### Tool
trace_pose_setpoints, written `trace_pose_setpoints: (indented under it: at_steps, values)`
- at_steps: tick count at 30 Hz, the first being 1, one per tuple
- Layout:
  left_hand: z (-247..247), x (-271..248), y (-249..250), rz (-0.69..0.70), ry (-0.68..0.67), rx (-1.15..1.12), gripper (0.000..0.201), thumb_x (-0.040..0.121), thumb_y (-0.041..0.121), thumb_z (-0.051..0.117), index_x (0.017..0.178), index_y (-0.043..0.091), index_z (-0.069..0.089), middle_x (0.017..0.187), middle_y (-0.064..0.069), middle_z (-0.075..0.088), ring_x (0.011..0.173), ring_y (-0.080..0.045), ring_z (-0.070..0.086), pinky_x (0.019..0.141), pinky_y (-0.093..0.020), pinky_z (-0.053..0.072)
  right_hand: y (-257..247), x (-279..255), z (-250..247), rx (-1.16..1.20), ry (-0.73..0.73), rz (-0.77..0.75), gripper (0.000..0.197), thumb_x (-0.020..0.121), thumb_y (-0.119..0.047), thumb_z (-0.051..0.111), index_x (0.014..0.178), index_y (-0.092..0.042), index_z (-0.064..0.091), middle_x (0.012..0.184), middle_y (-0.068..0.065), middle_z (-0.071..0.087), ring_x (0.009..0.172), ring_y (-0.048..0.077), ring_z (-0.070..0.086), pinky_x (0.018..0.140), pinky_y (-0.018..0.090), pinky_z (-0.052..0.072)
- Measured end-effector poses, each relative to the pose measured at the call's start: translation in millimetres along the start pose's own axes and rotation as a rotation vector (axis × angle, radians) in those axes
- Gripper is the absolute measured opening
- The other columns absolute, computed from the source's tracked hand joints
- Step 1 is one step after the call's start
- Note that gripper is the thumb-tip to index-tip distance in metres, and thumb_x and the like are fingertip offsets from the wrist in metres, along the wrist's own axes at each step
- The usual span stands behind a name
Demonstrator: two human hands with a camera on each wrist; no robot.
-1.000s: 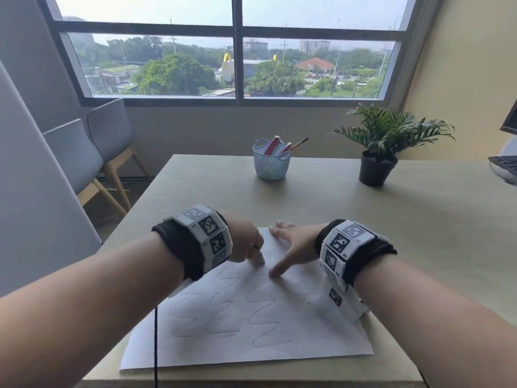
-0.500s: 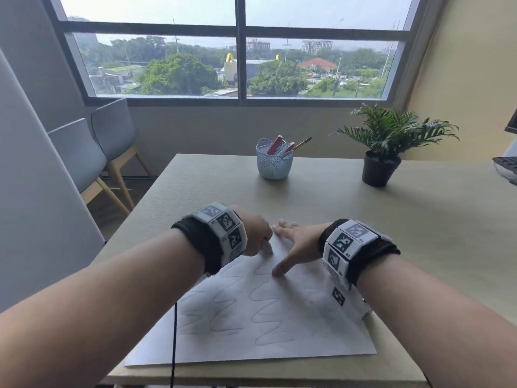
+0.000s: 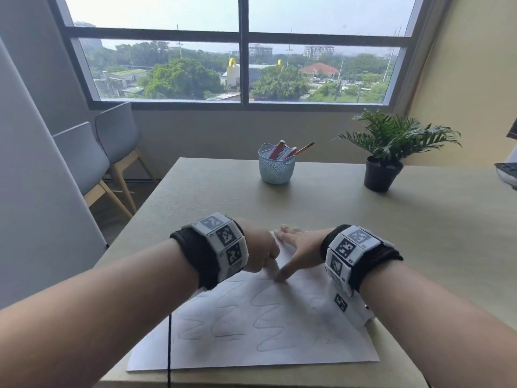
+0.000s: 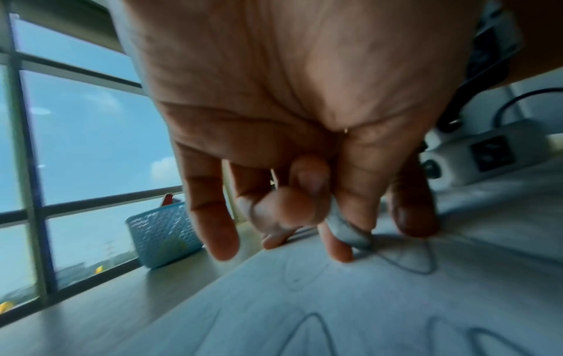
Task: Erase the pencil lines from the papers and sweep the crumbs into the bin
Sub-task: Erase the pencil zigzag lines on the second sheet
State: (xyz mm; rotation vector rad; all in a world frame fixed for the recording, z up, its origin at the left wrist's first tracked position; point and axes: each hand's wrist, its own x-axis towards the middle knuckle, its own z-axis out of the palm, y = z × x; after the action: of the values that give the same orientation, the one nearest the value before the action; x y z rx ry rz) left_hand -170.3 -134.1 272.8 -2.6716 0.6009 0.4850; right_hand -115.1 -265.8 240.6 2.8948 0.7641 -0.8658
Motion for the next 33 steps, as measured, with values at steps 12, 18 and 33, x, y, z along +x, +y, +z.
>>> trace_pose_setpoints:
  at_steps: [12,18,33]
  values:
    - [5,-7,-1,-0.001,-0.045,0.076,0.03,0.098,0.025,0.04,0.124,0.025,0.055,0.113,0.001,0.06,0.104,-0.023,0.056,0.074,-0.03,0.039,-1,-2,-1,-0.02,-0.015,0.014,0.114,0.074,-0.07,0.063,0.154,-0.026,-0.006,0.161,-0.007,-0.013,0.148,0.011,-0.009,0.121,0.039,-0.001]
    - [7,-5,-5,-0.06,-0.018,-0.02,0.031,0.1,0.026,0.037,0.125,0.021,0.055,0.117,-0.001,0.06,0.105,-0.023,0.057,0.077,-0.032,0.042,-6,-14,-1,-0.044,0.071,0.065,0.116,0.071,-0.069,0.066,0.152,-0.036,-0.01,0.158,-0.002,-0.025,0.149,0.022,-0.007,0.119,0.048,0.011]
    - [6,-2,-6,-0.06,-0.008,-0.025,0.037,0.101,0.046,0.035,0.12,0.021,0.055,0.111,-0.001,0.06,0.092,-0.021,0.053,0.067,-0.029,0.034,-5,-19,3,-0.08,-0.031,0.13,0.123,0.063,-0.08,0.063,0.152,-0.035,-0.01,0.16,-0.006,-0.016,0.148,0.014,-0.009,0.118,0.052,0.003]
